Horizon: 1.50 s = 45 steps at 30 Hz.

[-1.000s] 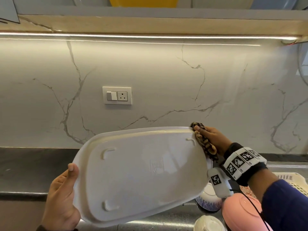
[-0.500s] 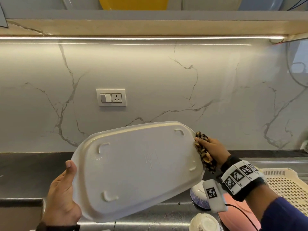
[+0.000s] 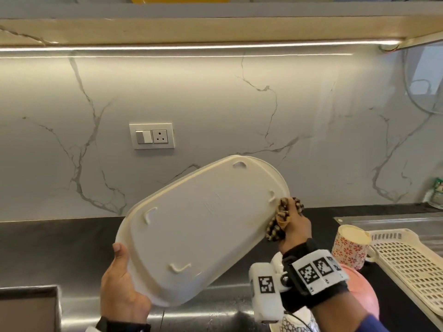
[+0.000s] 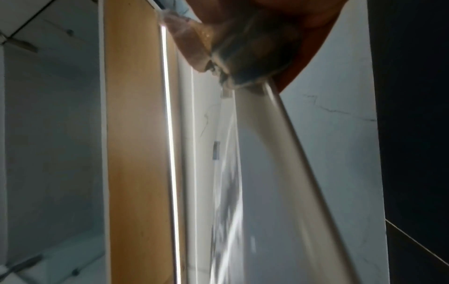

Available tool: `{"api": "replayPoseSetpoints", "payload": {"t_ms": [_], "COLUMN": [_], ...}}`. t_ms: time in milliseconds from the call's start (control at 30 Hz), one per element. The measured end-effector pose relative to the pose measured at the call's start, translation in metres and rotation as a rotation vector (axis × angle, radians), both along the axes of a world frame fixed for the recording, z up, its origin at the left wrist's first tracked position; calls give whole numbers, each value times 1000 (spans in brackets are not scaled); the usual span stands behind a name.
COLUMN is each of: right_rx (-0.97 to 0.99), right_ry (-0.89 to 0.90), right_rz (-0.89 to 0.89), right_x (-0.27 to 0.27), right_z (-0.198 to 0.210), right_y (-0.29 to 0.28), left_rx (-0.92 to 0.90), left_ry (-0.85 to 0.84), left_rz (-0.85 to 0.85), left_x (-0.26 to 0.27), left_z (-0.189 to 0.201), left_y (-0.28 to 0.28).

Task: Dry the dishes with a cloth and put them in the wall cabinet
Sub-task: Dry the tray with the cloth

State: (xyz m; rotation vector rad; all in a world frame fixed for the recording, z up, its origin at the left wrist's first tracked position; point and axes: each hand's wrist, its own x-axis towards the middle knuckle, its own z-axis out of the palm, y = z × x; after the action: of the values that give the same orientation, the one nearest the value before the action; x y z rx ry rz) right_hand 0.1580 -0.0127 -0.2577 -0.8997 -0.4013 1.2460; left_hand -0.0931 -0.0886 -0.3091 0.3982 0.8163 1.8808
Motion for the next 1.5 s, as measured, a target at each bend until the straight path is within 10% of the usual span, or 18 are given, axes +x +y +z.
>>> {"api": "replayPoseSetpoints", "payload": {"t_ms": [367,533,800,1067,1500], "right_rx": [118,171,320,242,114], "right_ry": [142,-5,-303,-494,-195], "right_rz": [223,426,795,689,232], "right_x": [-67,-17,-9,-3,-34], "right_z": [-33,-3,3,-1,-43], "right_y": [-34,-9,-5,-8,-21], "left_rx": [118,166,153,161,227], "left_ry": [51,310,325,253,-41], "left_rz": [-182,-467,-460,-273,-31], "left_x": [15,-22,-24,-23,3], "left_z": [-3,3,41,47,43], "left_y": [5,-9,19,25,35]}}
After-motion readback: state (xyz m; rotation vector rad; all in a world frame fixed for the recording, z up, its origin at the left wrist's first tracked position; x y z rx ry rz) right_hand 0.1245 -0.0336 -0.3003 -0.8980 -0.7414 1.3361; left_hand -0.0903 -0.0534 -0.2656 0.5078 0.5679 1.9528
